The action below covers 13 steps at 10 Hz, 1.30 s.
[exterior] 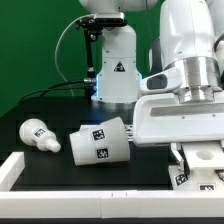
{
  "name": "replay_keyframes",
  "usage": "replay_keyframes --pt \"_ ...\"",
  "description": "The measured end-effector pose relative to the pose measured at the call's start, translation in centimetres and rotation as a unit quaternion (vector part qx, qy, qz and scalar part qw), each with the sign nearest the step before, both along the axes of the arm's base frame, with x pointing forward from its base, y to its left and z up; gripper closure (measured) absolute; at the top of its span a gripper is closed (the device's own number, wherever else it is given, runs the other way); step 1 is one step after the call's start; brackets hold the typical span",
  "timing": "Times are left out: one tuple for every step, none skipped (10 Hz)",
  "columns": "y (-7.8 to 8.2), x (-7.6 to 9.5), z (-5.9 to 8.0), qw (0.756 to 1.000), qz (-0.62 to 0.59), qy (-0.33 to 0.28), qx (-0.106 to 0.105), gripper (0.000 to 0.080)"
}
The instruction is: Assemble lamp
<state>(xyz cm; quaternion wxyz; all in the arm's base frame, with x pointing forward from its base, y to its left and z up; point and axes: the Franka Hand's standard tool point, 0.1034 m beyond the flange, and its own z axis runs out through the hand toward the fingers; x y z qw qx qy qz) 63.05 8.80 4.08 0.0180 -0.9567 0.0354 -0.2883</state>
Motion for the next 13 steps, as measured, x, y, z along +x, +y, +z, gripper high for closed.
replay_keyframes --pt "0.0 -0.1 -0.2 1.0 0.001 0.003 -0.001 0.0415" --pt "0.0 -0.1 -0.2 1.0 0.001 0.004 -0.001 0.0168" --pt "0.0 -0.1 -0.2 1.0 0.002 0.004 -0.001 0.0168" --pt "0.0 -0.2 -0.3 1.0 0.002 0.004 -0.001 0.0119" --pt "0.0 -0.2 -0.3 1.0 0.002 0.005 -0.002 0.0119" --pt "0.0 -0.2 -0.3 1.0 0.002 0.005 -0.002 0.0103" --pt "-0.3 -0.2 -0.4 1.0 0.007 0.005 -0.006 0.0103" --pt "-1.4 -0.3 -0.9 1.0 0.008 0.009 -0.012 0.0101" --pt "-1.5 -0.3 -1.0 1.0 0.006 0.013 -0.011 0.0101" --pt "-0.9 -0.3 -0.7 1.0 0.01 0.015 -0.009 0.0101" --pt "-1.0 -0.1 0.0 1.0 0.011 0.017 -0.007 0.0101" --pt "-0.8 0.1 0.6 1.0 0.011 0.013 -0.006 0.0101" --pt "-0.5 0.0 0.6 1.0 0.014 0.013 -0.005 0.0101"
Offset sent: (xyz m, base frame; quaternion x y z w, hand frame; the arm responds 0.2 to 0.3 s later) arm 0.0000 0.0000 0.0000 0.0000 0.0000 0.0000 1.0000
